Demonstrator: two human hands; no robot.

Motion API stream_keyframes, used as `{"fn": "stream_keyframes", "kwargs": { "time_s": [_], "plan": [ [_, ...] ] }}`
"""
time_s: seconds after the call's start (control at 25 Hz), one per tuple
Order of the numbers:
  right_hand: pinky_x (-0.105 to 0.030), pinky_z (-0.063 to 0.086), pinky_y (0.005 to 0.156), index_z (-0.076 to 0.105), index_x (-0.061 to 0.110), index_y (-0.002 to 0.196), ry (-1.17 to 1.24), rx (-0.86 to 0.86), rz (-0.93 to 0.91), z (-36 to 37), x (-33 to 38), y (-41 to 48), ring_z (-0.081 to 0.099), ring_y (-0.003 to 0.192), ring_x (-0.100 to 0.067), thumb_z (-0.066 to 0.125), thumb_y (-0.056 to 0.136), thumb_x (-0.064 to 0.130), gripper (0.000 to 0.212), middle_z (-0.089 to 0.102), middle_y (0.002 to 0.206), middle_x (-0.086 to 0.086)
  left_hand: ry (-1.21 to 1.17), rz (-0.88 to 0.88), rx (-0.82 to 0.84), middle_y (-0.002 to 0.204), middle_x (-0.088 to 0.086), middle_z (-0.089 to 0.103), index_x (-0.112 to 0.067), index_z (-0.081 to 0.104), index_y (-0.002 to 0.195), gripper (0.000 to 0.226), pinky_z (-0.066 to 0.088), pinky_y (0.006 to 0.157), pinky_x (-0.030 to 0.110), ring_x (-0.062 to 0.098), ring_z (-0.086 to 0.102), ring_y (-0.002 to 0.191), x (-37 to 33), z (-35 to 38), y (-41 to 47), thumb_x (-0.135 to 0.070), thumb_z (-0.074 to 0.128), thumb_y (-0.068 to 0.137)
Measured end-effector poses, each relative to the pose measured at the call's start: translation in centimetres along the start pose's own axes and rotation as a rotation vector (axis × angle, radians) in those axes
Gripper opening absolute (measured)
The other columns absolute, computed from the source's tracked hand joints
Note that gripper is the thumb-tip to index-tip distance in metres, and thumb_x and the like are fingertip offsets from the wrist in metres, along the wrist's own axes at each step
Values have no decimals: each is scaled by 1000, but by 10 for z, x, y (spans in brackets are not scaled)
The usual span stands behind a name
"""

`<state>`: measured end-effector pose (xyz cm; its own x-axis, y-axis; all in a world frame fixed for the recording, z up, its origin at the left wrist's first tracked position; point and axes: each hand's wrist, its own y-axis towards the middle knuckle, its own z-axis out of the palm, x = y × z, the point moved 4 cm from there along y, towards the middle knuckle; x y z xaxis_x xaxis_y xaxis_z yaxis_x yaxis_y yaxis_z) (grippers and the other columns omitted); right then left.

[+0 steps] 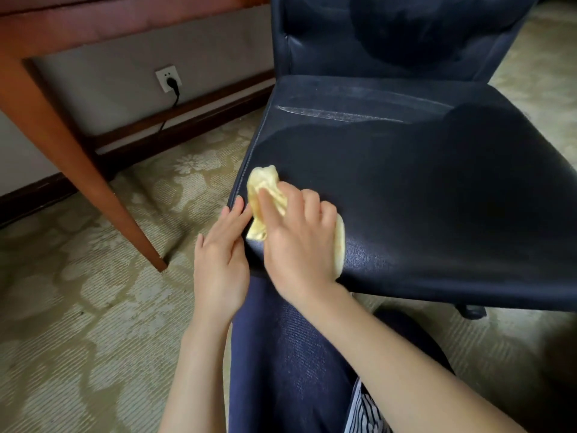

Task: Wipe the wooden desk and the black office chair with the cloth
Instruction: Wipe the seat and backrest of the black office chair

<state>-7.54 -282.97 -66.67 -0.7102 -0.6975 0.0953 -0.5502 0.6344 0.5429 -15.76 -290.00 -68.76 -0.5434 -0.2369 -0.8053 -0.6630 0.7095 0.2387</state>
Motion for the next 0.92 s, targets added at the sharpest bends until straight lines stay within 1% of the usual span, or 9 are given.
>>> {"fn": "stream_keyframes", "kwargs": {
  "time_s": [0.08, 0.16, 0.28, 0.4, 0.48, 0.56, 0.64, 0.8, 0.92],
  "plan": [
    [-41, 41, 80, 57, 23, 128, 42, -101, -109, 1, -1, -19, 53, 94, -25, 49, 84, 17, 45, 57, 127, -2, 57, -17, 5, 148, -18, 34, -35, 51, 134, 58, 5, 118, 44, -4, 18, 139, 1, -1, 0, 2, 31, 94],
    [-38, 38, 80, 58, 26, 129, 43, -188, -202, 2, -13, -42, 51, 94, -23, 49, 85, 13, 46, 59, 127, 1, 93, -22, -4, 148, -22, 31, -35, 48, 136, 52, 5, 117, 48, -5, 17, 139, -1, 1, -1, -5, 32, 97],
    [-38, 38, 78, 61, 31, 126, 41, -285, -165, -1, -48, -72, 49, 92, -20, 51, 86, 12, 45, 61, 125, 6, 121, -28, -72, 144, -26, 26, -35, 44, 138, 42, 10, 117, 49, -2, 17, 140, -6, 3, -4, -18, 39, 100],
    [-36, 47, 68, 65, 36, 119, 0, -308, -42, -13, -97, -98, 60, 78, -25, 47, 93, 16, 37, 64, 121, 7, 178, -13, -124, 151, -16, 28, -29, 42, 141, 42, 14, 115, 51, 7, 18, 143, -9, 12, -9, -24, 41, 99],
    [-37, 46, 66, 68, 33, 115, -58, -273, 51, -23, -134, -109, 62, 72, -32, 45, 88, 9, 43, 65, 119, -1, 212, 1, -146, 153, -12, 28, -28, 41, 142, 43, 12, 115, 53, 10, 17, 144, -7, 16, -12, -25, 40, 99],
    [-39, 40, 70, 68, 22, 117, -98, -268, 192, -38, -173, -118, 60, 78, -39, 44, 77, 7, 49, 63, 119, -15, 228, 9, -149, 154, -11, 27, -28, 39, 143, 43, 10, 115, 53, 11, 16, 145, -6, 19, -13, -26, 38, 100],
    [-41, 35, 76, 63, 14, 123, -102, -268, 348, -54, -209, -121, 55, 89, -45, 40, 74, 10, 54, 58, 121, -23, 251, 13, -159, 154, -10, 26, -26, 39, 144, 43, 10, 114, 54, 13, 16, 145, -3, 19, -13, -25, 38, 101],
    [-44, 31, 83, 57, 14, 129, -177, -257, 625, -79, -272, -112, 43, 98, -45, 41, 77, 8, 55, 50, 125, -22, 257, 35, -159, 155, -8, 25, -26, 37, 144, 43, 11, 113, 57, 15, 16, 145, -1, 21, -13, -24, 37, 102],
    [-44, 29, 87, 55, 14, 131, -146, -283, 837, -83, -290, -101, 38, 107, -43, 43, 83, 7, 50, 46, 133, -17, 222, 47, -157, 155, -7, 26, -25, 38, 144, 42, 11, 112, 58, 16, 16, 145, 1, 23, -12, -23, 36, 102]
  ]
}}
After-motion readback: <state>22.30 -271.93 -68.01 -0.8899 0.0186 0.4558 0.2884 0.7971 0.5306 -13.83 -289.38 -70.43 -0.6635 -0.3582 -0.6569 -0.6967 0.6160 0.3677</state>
